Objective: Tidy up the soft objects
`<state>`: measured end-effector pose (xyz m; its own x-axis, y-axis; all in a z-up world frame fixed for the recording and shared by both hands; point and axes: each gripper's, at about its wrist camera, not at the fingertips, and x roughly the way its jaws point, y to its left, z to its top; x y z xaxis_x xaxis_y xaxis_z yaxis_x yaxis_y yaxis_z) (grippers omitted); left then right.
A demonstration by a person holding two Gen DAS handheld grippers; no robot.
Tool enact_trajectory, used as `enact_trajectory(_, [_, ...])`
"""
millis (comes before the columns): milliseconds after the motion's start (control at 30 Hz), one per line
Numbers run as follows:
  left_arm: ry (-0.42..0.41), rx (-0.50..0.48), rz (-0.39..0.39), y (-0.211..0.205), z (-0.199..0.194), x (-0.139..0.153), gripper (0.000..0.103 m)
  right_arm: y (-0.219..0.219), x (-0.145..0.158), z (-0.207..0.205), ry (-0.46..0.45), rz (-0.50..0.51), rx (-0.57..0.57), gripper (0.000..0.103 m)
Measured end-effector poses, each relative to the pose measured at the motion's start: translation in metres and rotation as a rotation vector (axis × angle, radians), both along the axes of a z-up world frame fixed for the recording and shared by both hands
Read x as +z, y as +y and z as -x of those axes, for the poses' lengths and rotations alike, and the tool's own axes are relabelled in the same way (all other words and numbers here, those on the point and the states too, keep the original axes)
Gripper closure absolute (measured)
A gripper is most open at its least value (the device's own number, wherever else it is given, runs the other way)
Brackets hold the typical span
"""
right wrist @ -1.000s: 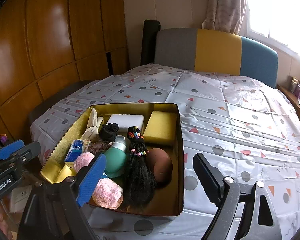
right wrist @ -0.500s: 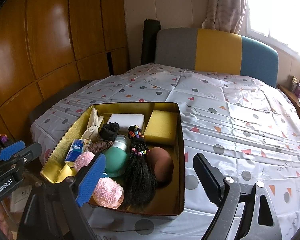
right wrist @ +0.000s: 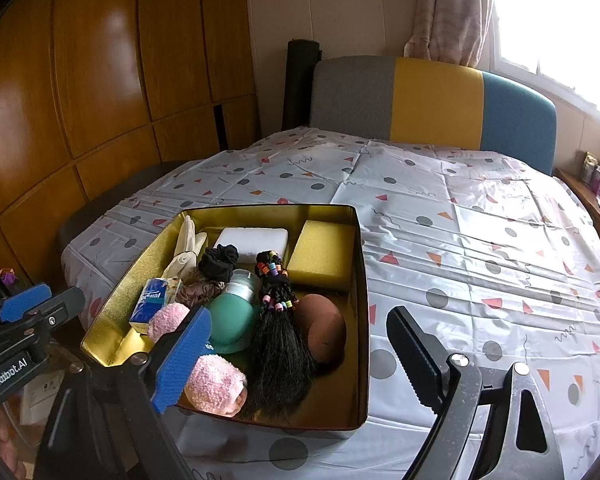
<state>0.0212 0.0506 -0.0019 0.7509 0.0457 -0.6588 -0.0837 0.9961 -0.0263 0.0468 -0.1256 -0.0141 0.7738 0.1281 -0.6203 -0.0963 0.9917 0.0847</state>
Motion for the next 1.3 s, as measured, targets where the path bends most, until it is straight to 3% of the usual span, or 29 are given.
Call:
enact_trajectory(533, [0.005,0.012,-0.01,0.0,-0.002,-0.002,0.049,-0.001,0.001,0.001,-0.009,-0.006,0.002,0.013])
enact_trajectory(633, [0.005,0.017,-0.009,-0.002,-0.002,0.001,0.042,-0.001,0.001,0.001,-0.012,-0.005,-0.001,0.013])
enact_trajectory(867, [-0.033,0.074,-0.045,-0.006,0.001,0.006,0.041,-0.002,0.001,0.003,-0.018,-0.011,-0.003,0.013])
enact_trajectory(1033, [-0.03,0.08,-0.024,-0.005,0.001,0.007,0.041,-0.003,0.002,0.003,-0.019,-0.011,-0.005,0.013])
enact_trajectory(1300, [-0.094,0.051,-0.042,-0.006,0.003,0.014,0.057,-0.003,0.001,0.003,-0.016,-0.008,-0.003,0.013])
